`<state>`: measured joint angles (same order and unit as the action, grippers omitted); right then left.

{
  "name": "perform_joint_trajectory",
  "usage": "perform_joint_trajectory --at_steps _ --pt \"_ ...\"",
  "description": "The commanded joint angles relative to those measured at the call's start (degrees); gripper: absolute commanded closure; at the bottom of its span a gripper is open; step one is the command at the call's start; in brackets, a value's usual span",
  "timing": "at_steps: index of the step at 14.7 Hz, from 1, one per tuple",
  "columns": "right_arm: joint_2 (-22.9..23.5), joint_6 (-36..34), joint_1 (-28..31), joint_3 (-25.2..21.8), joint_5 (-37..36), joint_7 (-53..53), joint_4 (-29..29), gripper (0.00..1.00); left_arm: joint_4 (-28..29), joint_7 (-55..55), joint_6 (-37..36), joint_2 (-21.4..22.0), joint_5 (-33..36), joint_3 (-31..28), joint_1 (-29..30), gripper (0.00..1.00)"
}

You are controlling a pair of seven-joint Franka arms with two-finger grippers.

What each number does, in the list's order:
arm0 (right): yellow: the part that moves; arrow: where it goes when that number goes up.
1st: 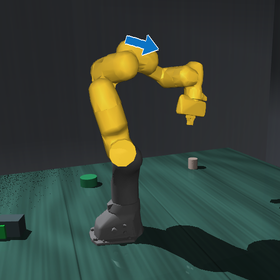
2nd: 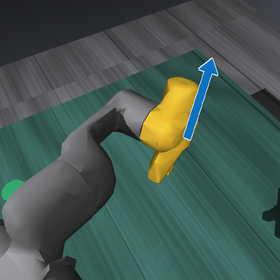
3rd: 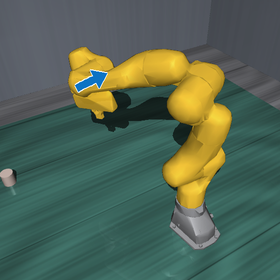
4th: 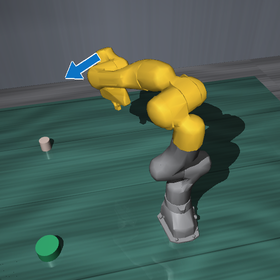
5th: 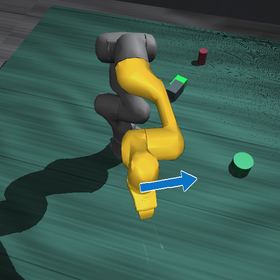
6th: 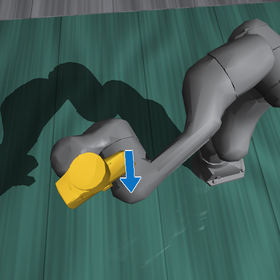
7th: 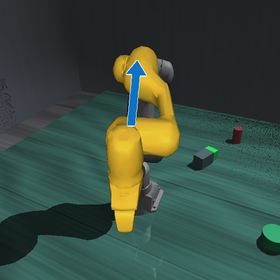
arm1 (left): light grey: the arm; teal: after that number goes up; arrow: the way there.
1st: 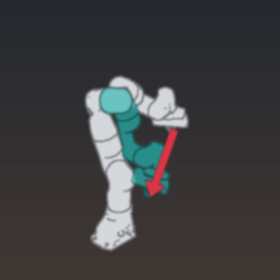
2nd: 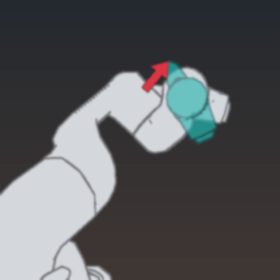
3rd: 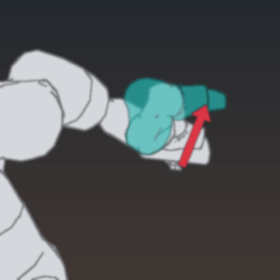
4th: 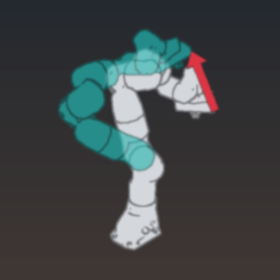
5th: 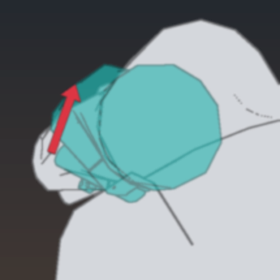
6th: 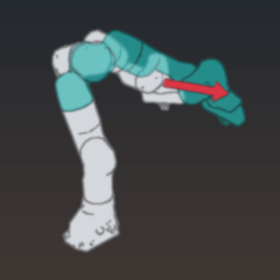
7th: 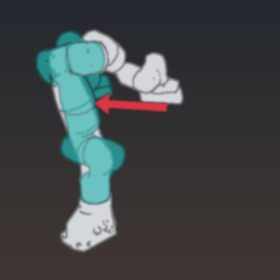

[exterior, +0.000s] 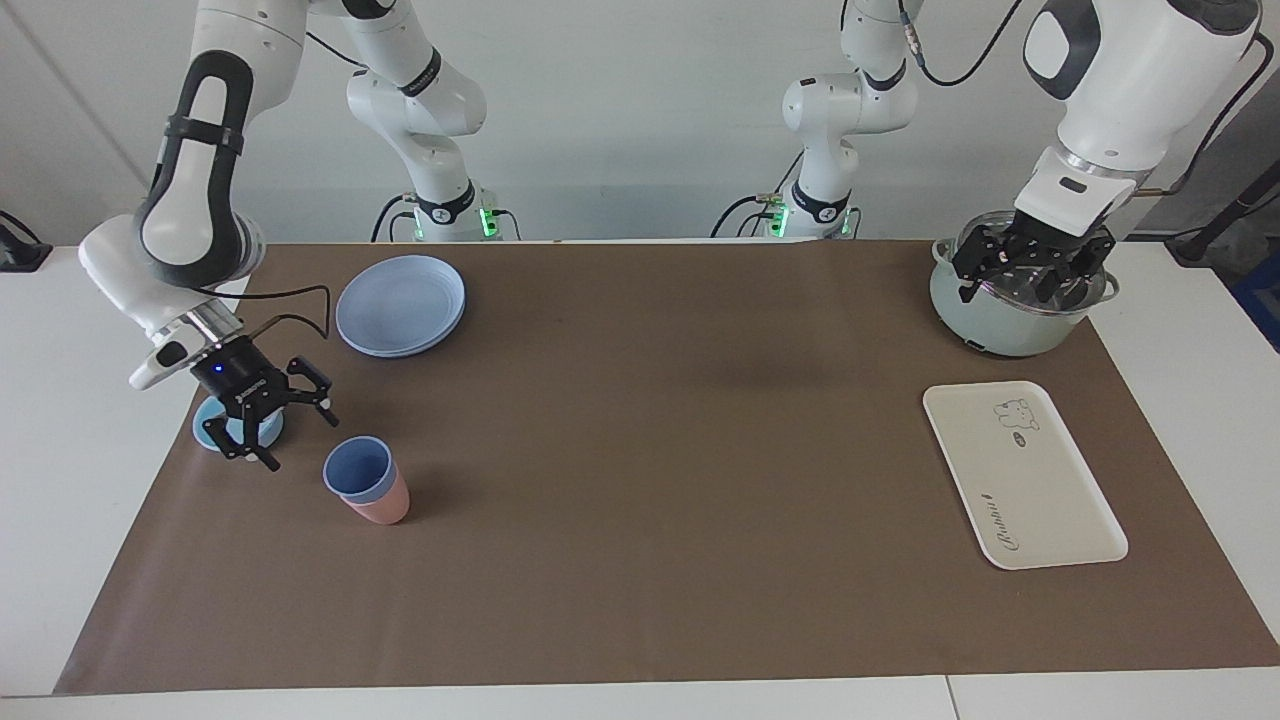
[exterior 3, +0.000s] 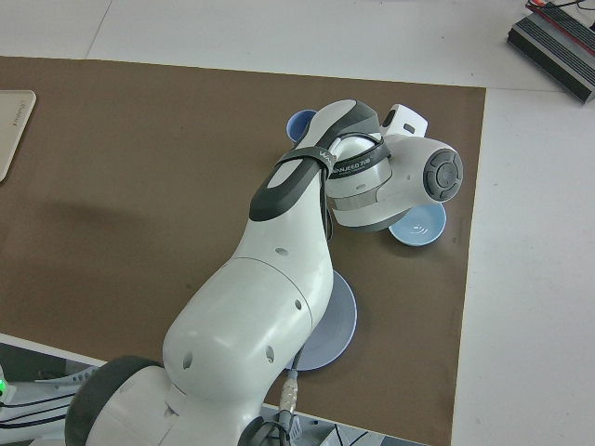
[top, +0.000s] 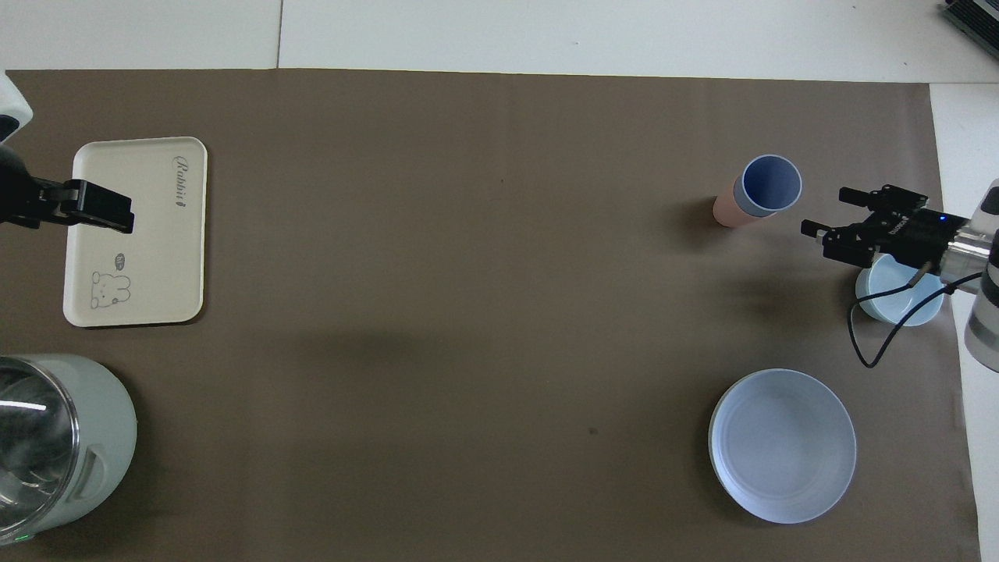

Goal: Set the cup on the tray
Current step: 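Reach the right gripper to the blue cup nested in the pink cup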

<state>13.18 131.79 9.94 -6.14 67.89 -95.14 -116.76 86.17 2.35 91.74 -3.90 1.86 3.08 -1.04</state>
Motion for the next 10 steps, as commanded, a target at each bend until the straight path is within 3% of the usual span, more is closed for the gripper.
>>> perform_joint_trajectory --at_steps 1,4,10 --pt "4.3 0.23 -0.27 0.6 7.23 -9.85 2.15 0.0 2.07 0.11 0.37 1.7 -0.28 0.0 0.33 0.0" --pt "7.03 -3.54 -0.01 0.6 10.15 -15.32 2.94 0.0 2.07 0.11 0.46 1.7 -0.28 0.0 0.33 0.0" --pt "10.02 -3.99 -0.36 0.78 18.93 -22.53 3.73 0.0 2.07 0.11 0.46 1.7 -0.28 0.0 0.33 0.0"
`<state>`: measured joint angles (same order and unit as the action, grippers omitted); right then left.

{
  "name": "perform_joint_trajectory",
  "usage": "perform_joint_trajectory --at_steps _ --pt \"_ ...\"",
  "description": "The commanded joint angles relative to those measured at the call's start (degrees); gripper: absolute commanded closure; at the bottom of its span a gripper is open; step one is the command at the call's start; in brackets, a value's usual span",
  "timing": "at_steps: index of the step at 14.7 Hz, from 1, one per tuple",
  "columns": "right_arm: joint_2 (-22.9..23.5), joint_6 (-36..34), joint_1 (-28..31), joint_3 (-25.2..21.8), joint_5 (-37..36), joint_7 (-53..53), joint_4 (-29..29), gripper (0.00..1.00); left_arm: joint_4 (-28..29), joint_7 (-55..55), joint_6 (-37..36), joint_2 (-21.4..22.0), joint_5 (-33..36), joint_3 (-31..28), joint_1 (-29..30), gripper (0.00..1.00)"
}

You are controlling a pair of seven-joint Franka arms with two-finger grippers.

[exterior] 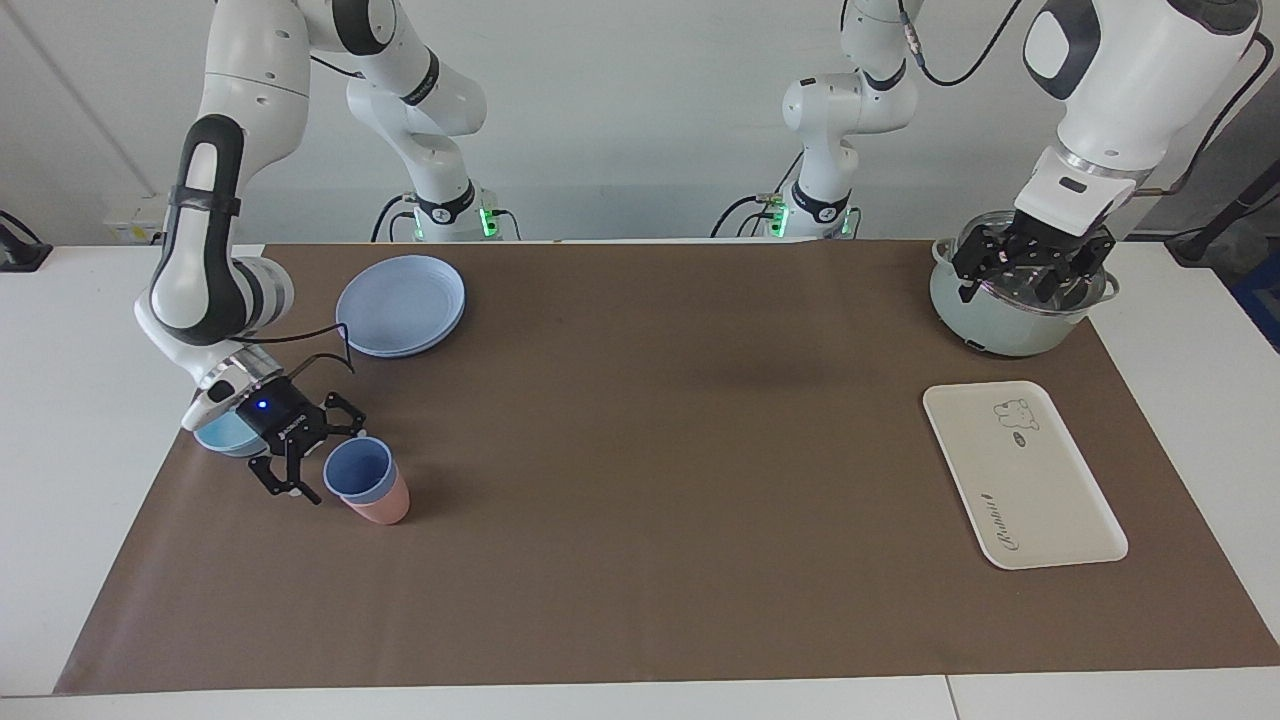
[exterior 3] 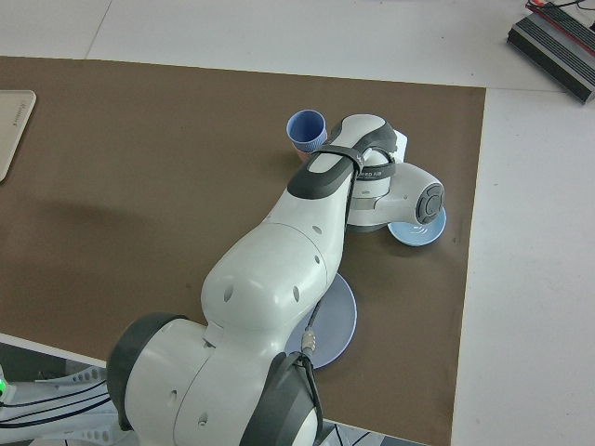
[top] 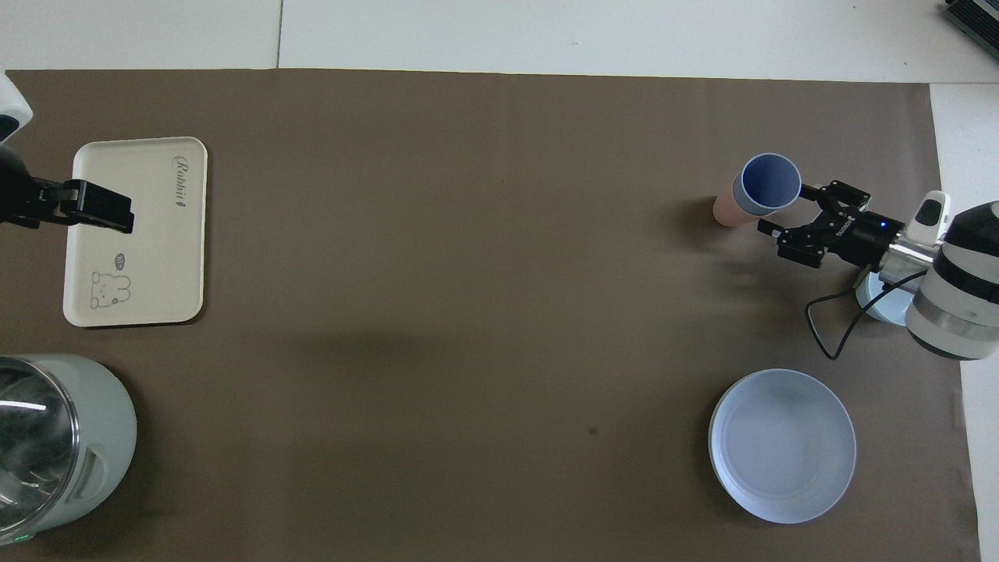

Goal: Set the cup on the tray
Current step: 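Reach the right gripper to the blue cup nested in the pink cup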

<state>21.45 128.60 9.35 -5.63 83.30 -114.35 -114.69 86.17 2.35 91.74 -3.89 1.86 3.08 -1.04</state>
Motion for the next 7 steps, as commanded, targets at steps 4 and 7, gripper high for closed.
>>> perform_joint_trajectory --at_steps 4,7 --pt "2.55 -0.72 -1.26 0.97 8.55 -6.32 1.75 0.0 2.07 0.11 0.46 1.7 -0.28 0.0 0.34 0.0" --pt "2.55 -1.15 -1.44 0.97 8.46 -6.32 1.14 0.0 2.07 0.11 0.46 1.7 -0.28 0.0 0.34 0.0"
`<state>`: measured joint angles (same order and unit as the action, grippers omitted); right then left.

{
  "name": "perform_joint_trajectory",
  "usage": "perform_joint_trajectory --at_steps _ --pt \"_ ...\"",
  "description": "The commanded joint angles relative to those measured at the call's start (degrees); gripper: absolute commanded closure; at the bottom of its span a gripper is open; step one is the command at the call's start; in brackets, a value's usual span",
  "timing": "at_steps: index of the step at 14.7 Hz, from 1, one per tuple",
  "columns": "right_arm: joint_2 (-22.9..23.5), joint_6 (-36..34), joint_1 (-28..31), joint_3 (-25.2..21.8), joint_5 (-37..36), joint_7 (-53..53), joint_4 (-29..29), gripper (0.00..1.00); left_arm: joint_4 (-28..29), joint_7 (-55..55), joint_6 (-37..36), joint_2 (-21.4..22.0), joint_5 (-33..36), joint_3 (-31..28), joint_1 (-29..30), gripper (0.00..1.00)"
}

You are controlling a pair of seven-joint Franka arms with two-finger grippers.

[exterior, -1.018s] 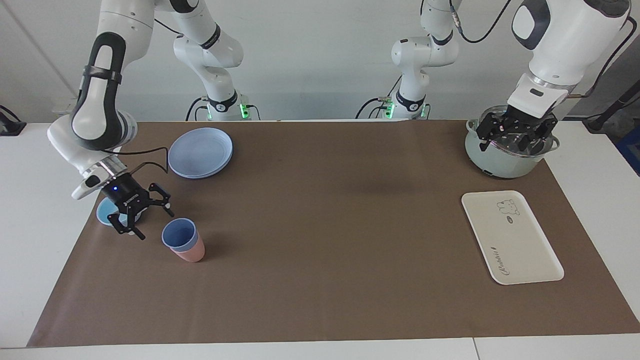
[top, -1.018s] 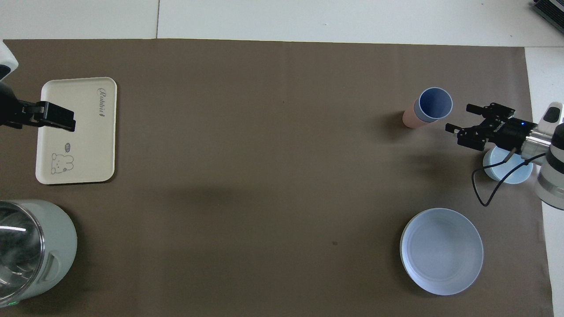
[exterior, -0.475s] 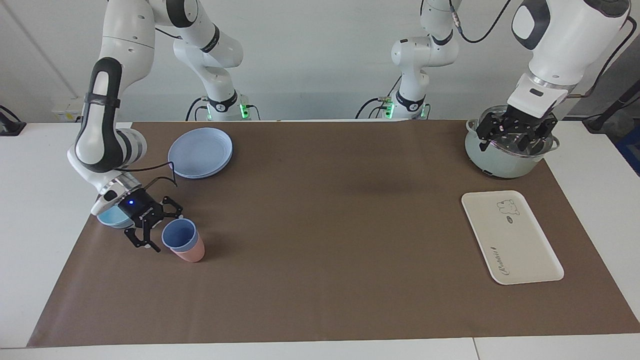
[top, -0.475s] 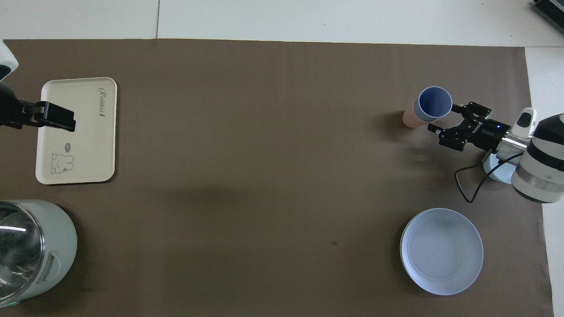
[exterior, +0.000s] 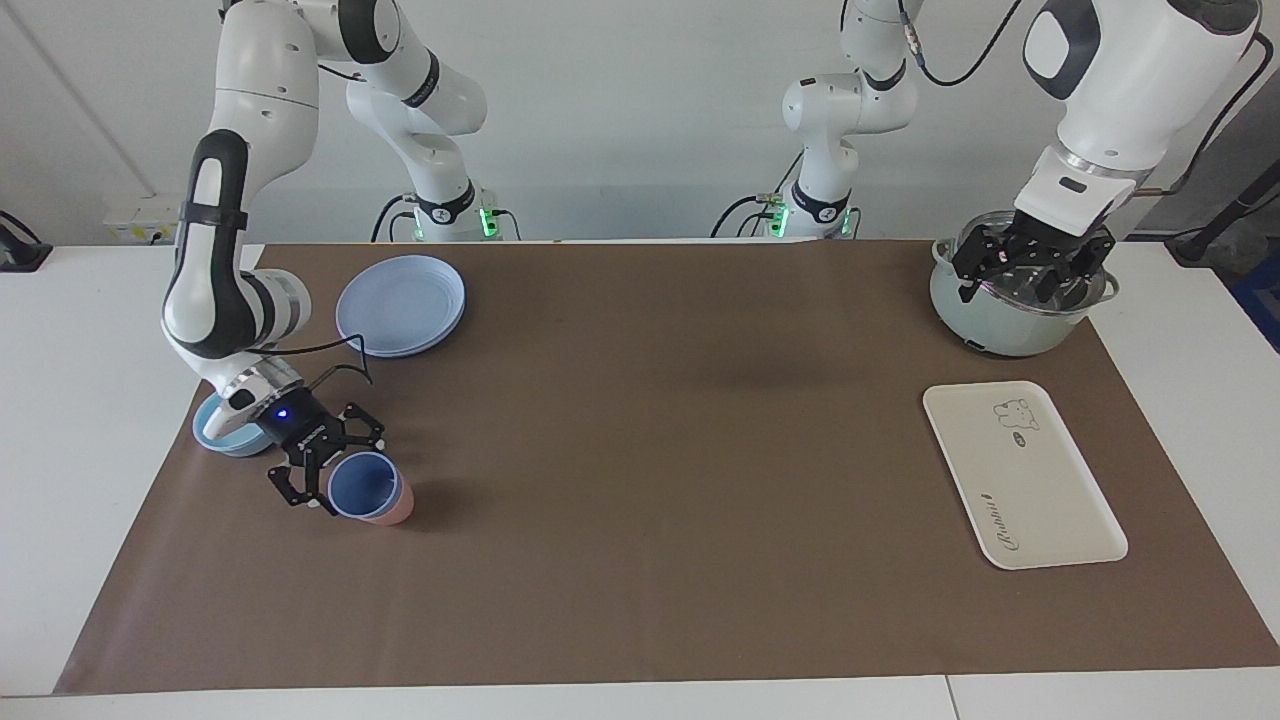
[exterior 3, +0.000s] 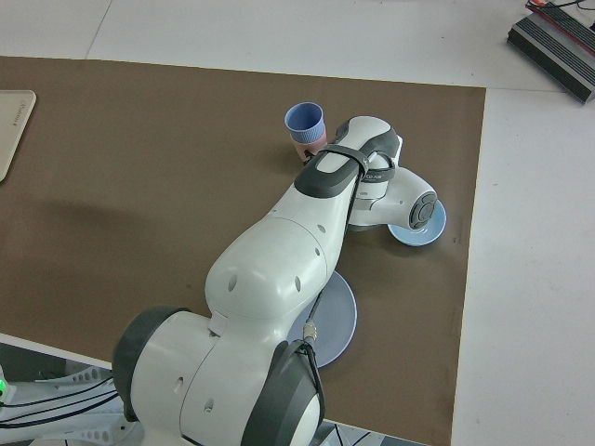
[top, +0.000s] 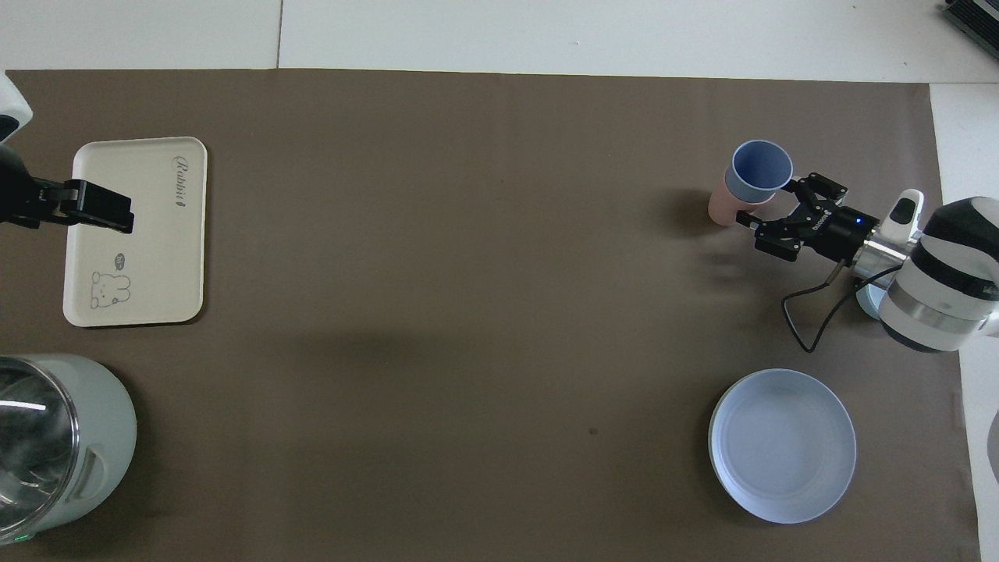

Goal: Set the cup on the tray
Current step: 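Reach the right gripper to the blue cup nested in the pink cup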

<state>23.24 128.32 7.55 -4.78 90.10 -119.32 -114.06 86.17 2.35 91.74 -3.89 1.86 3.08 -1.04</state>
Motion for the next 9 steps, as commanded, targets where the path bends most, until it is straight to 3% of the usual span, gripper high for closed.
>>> perform_joint_trajectory --at_steps 1,9 --pt "0.67 -1.23 0.36 0.12 1.57 -1.36 0.5 0.0 2.07 0.11 0.46 1.69 -0.28 0.0 0.33 0.0" --pt "0.49 -0.88 -1.66 0.12 1.57 -1.62 -0.11 0.0 1.98 0.11 0.37 1.69 -0.28 0.0 0.33 0.0"
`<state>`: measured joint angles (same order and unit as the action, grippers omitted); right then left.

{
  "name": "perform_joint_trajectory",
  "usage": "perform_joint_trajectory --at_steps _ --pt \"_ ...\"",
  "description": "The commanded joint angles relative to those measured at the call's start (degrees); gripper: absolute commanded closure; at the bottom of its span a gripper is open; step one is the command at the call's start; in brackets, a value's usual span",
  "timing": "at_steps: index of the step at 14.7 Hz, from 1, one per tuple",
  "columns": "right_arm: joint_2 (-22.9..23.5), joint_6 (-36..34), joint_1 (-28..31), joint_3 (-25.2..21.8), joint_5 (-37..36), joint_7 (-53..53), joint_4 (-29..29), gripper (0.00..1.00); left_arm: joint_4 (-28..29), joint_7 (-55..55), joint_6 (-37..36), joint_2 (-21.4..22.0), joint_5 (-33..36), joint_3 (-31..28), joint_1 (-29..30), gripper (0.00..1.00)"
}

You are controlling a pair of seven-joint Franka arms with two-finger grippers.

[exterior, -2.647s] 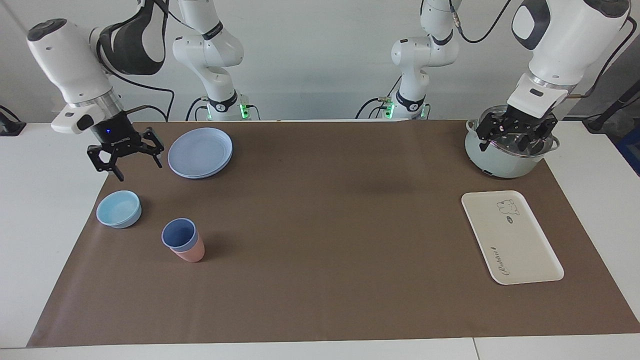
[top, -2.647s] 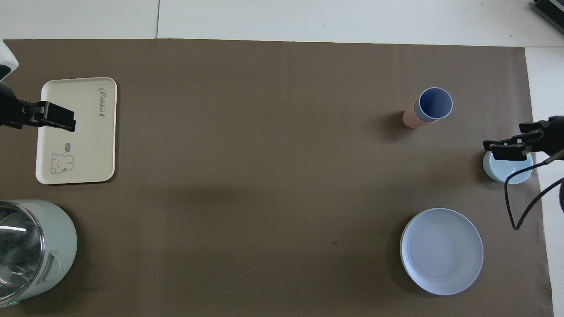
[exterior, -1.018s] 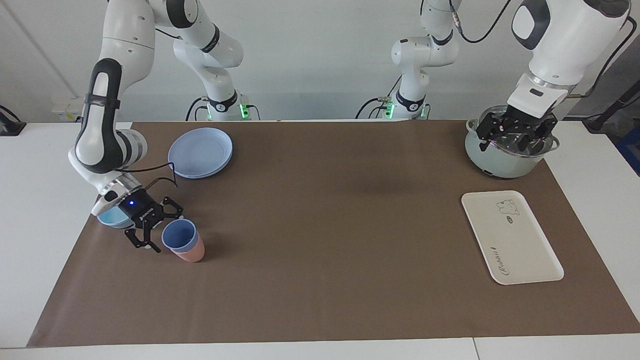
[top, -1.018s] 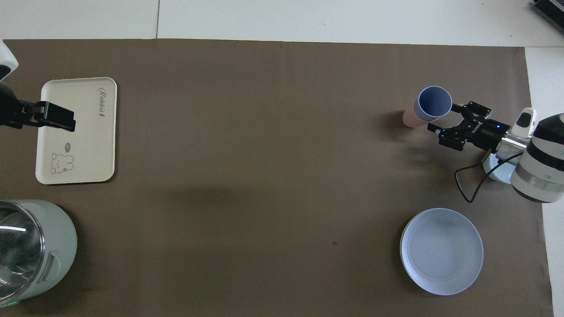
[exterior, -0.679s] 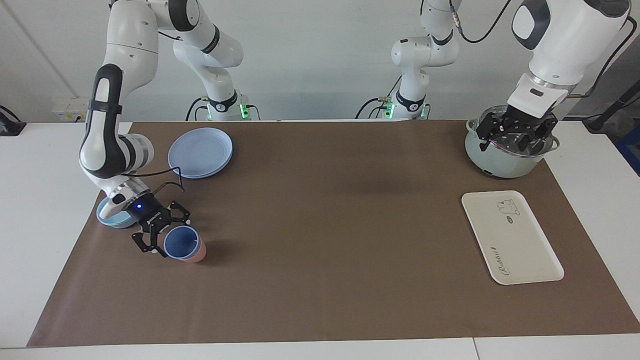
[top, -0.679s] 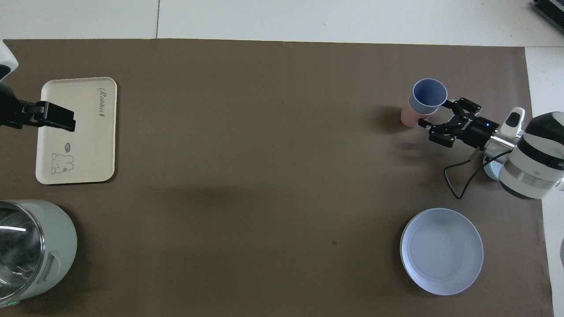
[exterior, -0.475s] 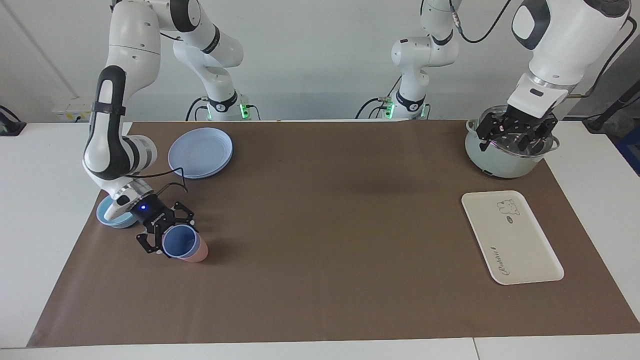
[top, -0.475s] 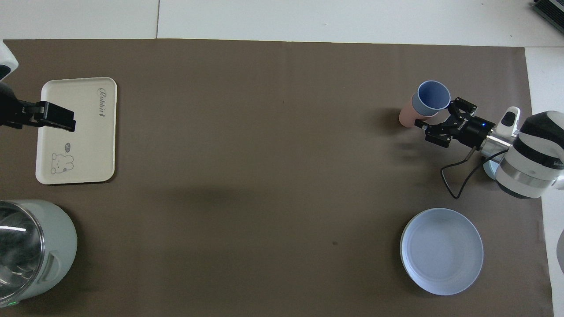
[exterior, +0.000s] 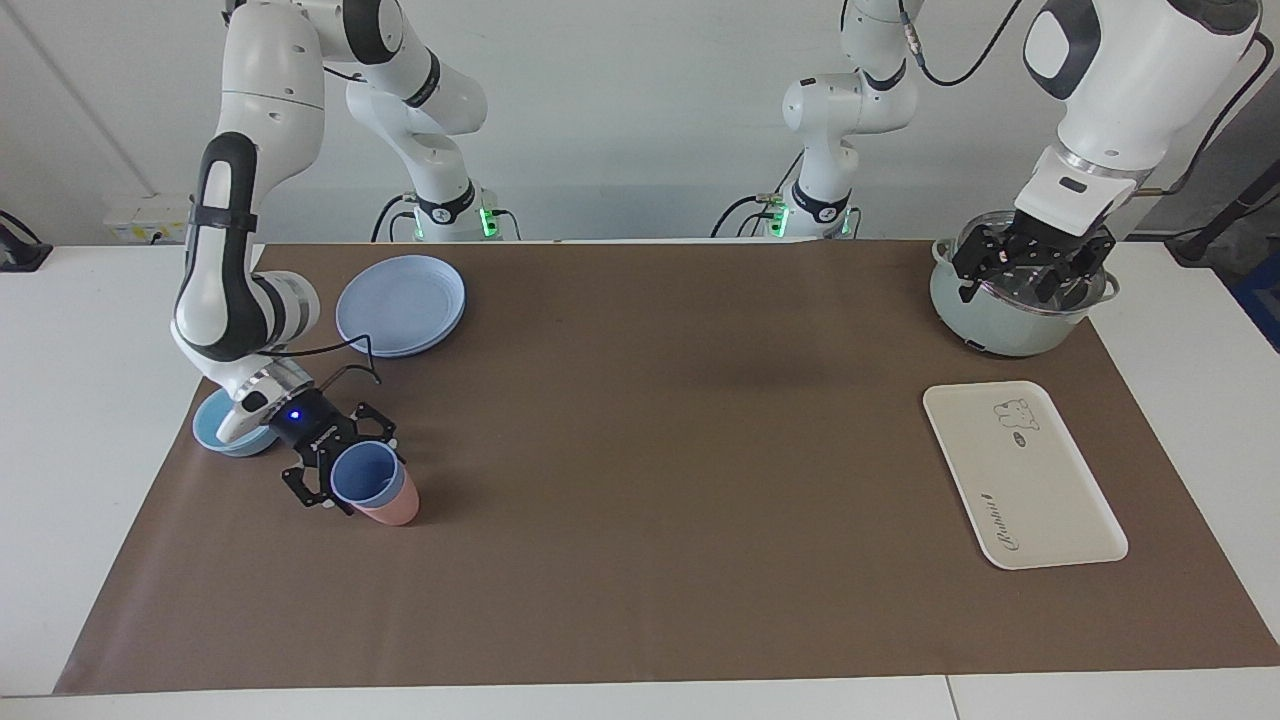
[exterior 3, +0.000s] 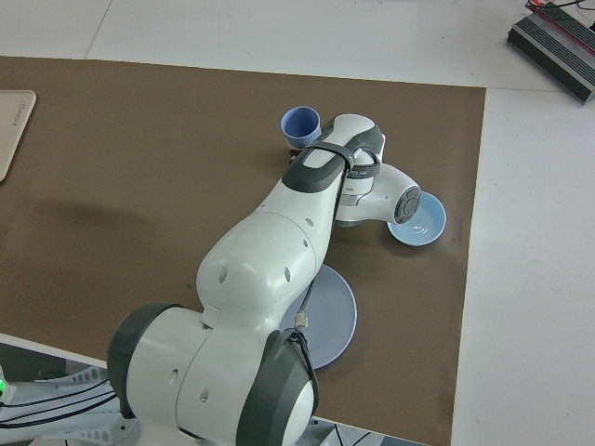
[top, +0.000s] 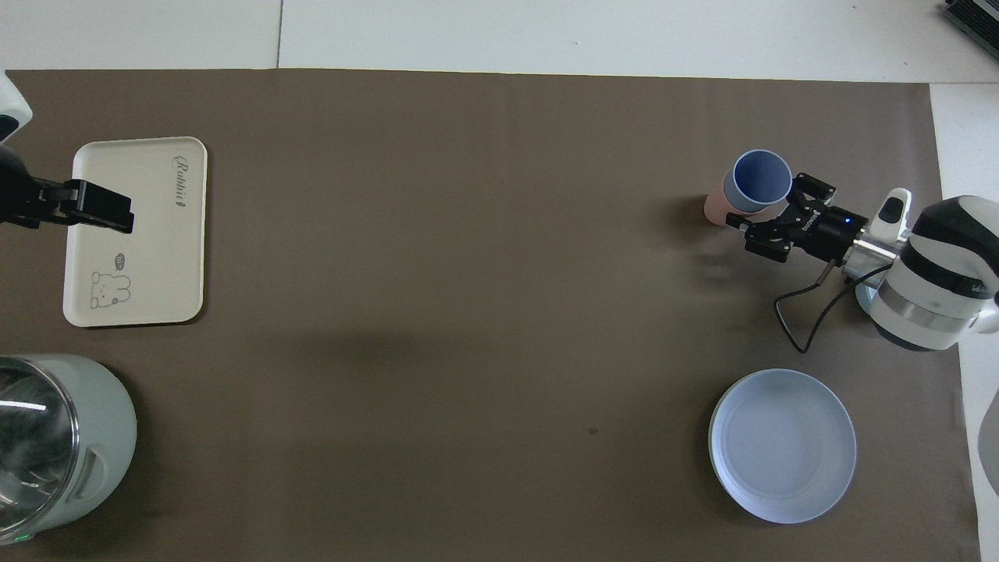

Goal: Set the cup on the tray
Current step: 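Reach the right gripper to the blue cup nested in the pink cup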

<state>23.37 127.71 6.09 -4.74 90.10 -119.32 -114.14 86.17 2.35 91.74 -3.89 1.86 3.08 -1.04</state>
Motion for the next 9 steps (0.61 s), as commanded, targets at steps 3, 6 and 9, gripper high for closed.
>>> perform_joint_trajectory --at_steps 3,6,9 --pt "0.45 0.08 -0.99 0.08 1.83 -1.62 -0.03 0.0 1.98 0.11 0.46 1.69 -0.28 0.0 0.34 0.0" --pt "0.54 0.61 -1.17 0.08 1.83 -2.05 0.23 0.3 2.07 0.11 0.46 1.69 -0.28 0.0 0.34 0.0" --pt "0.36 2.45 -1.26 0.17 2.44 -2.68 0.5 1.0 2.07 0.11 0.46 1.69 -0.28 0.0 0.34 0.0"
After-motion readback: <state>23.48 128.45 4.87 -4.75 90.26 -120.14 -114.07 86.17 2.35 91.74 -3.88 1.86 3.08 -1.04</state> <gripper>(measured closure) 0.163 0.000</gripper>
